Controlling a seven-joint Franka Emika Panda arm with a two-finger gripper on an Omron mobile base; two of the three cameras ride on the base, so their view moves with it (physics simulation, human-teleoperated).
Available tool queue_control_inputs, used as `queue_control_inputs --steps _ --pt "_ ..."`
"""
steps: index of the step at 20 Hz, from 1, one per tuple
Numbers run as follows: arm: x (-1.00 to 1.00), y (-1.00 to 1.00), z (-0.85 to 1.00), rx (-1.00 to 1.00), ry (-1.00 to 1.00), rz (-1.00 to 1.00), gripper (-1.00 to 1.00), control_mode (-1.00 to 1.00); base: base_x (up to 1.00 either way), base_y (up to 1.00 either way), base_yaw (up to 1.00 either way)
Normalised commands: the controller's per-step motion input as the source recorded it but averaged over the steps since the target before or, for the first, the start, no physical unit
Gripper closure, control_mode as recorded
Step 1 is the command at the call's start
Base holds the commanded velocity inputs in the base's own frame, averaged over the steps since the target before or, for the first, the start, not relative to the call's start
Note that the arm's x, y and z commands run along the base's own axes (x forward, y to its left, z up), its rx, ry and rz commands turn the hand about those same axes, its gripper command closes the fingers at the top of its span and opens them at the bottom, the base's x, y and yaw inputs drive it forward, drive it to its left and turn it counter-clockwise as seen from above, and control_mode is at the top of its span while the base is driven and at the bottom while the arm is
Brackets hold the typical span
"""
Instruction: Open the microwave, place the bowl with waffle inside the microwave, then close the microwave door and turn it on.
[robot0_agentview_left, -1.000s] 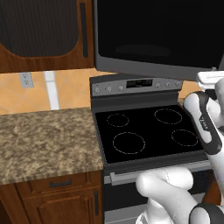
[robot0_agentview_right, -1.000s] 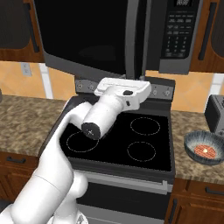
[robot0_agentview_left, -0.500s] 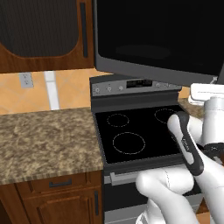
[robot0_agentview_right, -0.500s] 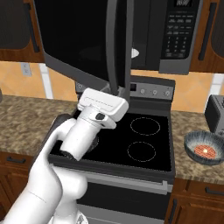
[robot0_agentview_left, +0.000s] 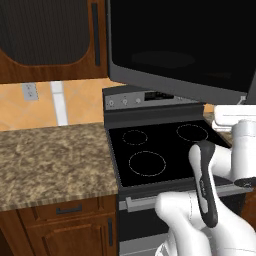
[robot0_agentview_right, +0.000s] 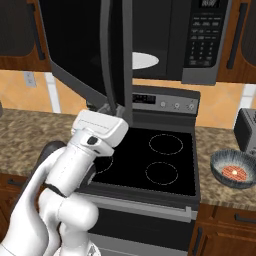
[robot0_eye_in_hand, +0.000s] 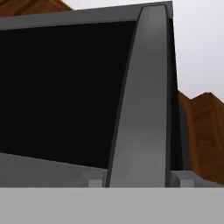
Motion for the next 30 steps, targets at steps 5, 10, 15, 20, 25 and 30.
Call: queue_control_inputs --steps 5,10,15,20,25,30 --pt "-0.56 0.85 0.35 0.00 0.56 0.17 1.00 -1.00 0.00 0.00 0.00" --pt "-0.70 0.72 0.31 0.00 0.51 0.17 -1.00 -1.00 0.00 0.00 0.00" --pt "-1.00 0.02 0.51 0.00 -0.15 0.02 -1.00 -1.00 0.00 0.00 0.00" --pt "-1.00 -0.15 0.20 0.16 -0.27 -0.12 -1.00 -1.00 0.00 0.00 0.00" --pt "-0.98 -0.57 0.20 0.33 0.27 -0.06 -1.00 -1.00 0.00 0.00 0.00" --pt "-0.58 -0.85 0.07 0.17 0.69 -0.03 -1.00 -1.00 0.00 0.00 0.00"
